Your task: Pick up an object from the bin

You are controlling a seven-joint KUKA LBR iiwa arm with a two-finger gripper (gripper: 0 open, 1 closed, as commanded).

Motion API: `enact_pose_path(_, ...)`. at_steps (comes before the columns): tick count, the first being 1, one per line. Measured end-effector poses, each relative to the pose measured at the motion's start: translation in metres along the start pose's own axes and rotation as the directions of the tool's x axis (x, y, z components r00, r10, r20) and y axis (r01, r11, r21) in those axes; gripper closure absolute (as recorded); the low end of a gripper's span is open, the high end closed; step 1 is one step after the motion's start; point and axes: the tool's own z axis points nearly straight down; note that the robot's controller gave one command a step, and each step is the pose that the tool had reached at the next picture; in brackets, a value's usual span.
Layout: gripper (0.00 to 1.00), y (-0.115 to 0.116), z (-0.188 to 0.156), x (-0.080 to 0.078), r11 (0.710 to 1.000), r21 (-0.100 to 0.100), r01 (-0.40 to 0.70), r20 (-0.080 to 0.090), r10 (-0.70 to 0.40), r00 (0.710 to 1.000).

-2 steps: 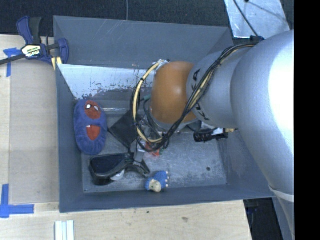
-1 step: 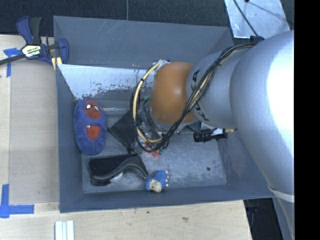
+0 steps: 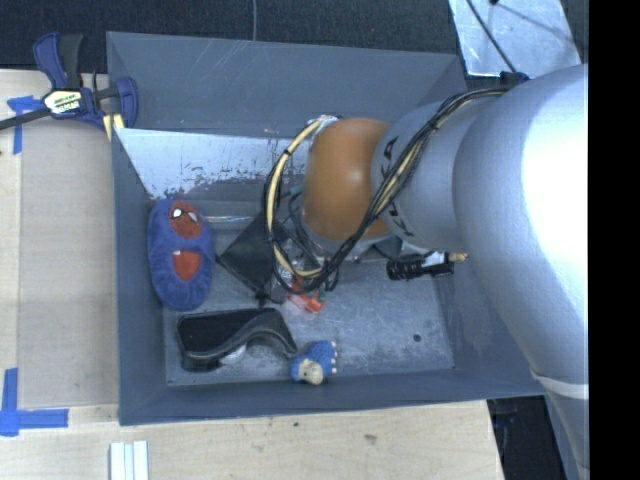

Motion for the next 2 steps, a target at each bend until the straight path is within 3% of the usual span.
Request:
enact_pose_path(1, 1.00, 0.000, -0.002, 0.003, 0.917, 0.001, 0.398, 0.000, -0.398, 0.917)
enact_pose_path(2, 1.00, -0.037, -0.014, -0.029, 0.994, 0.002, 0.110, 0.003, -0.110, 0.994)
